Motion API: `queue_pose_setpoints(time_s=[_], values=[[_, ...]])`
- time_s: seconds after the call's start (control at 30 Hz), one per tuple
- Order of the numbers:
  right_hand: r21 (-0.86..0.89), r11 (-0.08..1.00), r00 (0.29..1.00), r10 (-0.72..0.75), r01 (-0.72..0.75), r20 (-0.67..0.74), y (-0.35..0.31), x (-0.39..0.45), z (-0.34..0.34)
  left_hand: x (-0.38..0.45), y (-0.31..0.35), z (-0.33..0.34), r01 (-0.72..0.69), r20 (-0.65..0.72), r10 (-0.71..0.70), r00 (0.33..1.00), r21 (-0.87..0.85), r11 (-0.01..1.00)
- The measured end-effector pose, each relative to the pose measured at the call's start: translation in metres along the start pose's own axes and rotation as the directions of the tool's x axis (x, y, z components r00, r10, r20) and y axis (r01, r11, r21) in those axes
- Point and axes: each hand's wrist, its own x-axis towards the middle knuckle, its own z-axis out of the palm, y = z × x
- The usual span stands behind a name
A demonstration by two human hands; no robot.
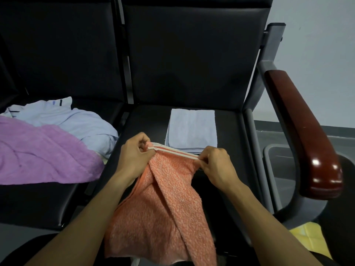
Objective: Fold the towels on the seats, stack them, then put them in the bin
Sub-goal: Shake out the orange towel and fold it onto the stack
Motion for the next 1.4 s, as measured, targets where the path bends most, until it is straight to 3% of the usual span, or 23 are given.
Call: queue_pose_setpoints(time_s=[0.27,0.5,0.67,0.87,0.97,1.07,1.2,1.4], values=[[0.132,0.988,0.989,-0.063,0.08,-0.131,-0.005,-0.002,-0.004,0.002,0.002,-0.005,0.07,-0.015,-0.072,0.997,-0.088,0.994],[0.128,0.991,0.999,-0.018,0.024,-0.047,-0.006,-0.005,-0.009,-0.003,0.019,-0.003,0.029,-0.052,-0.038,0.998,-0.154,0.988],[0.376,0.925,0.973,0.137,-0.058,-0.186,-0.012,-0.021,-0.021,-0.019,0.035,-0.004,-0.026,-0.123,0.001,0.992,-0.203,0.979],[0.561,0.825,0.942,0.127,0.074,-0.31,-0.051,-0.058,-0.073,-0.047,0.08,-0.034,-0.131,-0.203,0.104,0.974,-0.126,0.983],[0.493,0.855,0.912,0.059,0.164,-0.406,-0.082,-0.066,-0.114,-0.059,0.117,-0.059,-0.173,-0.241,0.139,0.961,-0.126,0.977],[0.317,0.912,0.866,-0.077,0.262,-0.495,-0.113,-0.077,-0.154,-0.073,0.15,-0.084,-0.219,-0.275,0.171,0.946,-0.152,0.964],[0.1,0.939,0.765,-0.203,0.329,-0.611,-0.137,-0.096,-0.182,-0.094,0.179,-0.106,-0.27,-0.287,0.218,0.933,-0.157,0.95],[0.054,0.965,0.782,-0.174,0.255,-0.598,-0.142,-0.113,-0.2,-0.112,0.197,-0.119,-0.297,-0.271,0.256,0.928,-0.125,0.947]])
